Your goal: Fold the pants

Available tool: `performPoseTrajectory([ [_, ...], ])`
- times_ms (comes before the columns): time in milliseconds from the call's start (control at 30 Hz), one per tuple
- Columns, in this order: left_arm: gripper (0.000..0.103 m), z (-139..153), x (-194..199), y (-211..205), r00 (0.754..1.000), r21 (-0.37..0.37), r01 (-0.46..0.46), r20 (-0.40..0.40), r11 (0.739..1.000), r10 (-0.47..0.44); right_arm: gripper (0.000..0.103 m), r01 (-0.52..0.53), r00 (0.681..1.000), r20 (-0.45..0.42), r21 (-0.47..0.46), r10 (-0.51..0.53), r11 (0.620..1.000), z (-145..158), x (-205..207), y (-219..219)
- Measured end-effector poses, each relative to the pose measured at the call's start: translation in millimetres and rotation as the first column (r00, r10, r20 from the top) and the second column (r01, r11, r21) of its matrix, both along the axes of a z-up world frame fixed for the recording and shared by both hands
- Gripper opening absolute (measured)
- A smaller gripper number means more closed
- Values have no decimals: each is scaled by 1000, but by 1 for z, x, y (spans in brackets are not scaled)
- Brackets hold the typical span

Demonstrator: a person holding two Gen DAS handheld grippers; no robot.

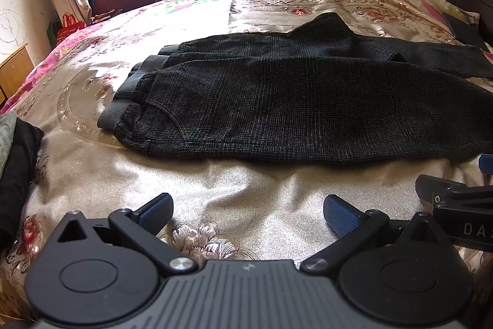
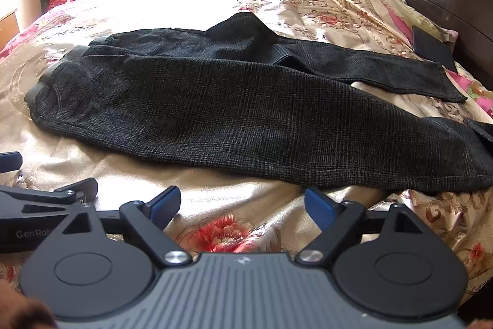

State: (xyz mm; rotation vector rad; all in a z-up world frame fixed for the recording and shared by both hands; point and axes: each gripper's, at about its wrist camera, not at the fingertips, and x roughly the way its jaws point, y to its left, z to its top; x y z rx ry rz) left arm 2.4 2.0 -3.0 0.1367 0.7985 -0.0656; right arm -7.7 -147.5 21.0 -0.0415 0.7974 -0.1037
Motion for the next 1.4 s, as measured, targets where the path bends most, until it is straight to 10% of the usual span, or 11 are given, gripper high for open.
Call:
performPoseTrajectory([
  [1400, 103, 2, 0, 0, 1000, 18, 0, 13, 1000, 0, 86, -10, 1000, -12, 14, 10, 1000, -4, 2, 2],
])
